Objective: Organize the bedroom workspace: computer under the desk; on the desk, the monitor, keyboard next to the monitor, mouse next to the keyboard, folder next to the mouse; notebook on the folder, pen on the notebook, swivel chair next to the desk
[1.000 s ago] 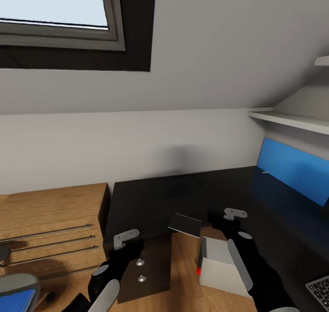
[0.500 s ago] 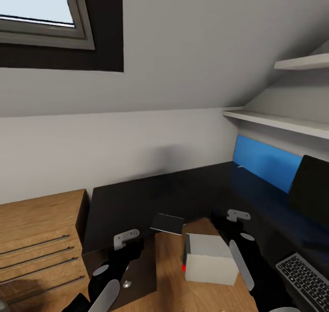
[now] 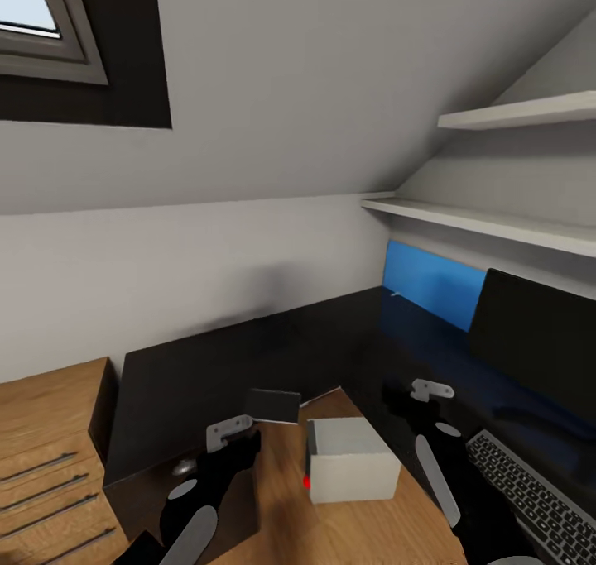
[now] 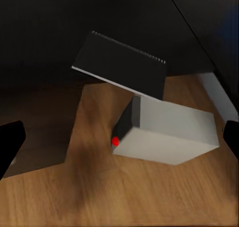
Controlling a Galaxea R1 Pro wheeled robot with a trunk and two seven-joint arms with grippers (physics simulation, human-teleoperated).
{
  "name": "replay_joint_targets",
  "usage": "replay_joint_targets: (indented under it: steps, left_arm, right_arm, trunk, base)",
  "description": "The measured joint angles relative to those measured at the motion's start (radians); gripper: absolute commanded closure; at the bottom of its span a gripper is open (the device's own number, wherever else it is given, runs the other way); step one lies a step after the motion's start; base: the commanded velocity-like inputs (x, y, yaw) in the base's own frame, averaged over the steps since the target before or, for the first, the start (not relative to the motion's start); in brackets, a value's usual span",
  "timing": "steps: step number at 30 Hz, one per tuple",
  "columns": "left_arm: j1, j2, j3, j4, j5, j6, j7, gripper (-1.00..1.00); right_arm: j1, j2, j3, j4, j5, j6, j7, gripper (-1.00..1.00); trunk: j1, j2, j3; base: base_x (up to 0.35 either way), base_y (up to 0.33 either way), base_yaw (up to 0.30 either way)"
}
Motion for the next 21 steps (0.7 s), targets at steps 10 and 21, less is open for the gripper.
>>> replay_joint_targets:
  steps: [10, 21]
  left_arm:
    - [0.000, 0.000, 0.000, -0.002, 0.000, 0.000, 0.000, -1.00]
    - [0.001, 0.011, 0.000, -0.006, 0.000, -0.002, 0.000, -1.00]
  right_arm:
    - [0.000, 0.000, 0.002, 0.001, 0.002, -0.002, 0.001, 1.00]
    - [-0.095, -0.003, 0.001, 0.399, 0.032, -0.123, -0.005, 1.00]
  trunk:
    - [0.000, 0.000, 0.000]
    - [0.000, 0.000, 0.000]
  base:
    - [0.000, 0.000, -0.221]
    - [0.000, 0.000, -0.007]
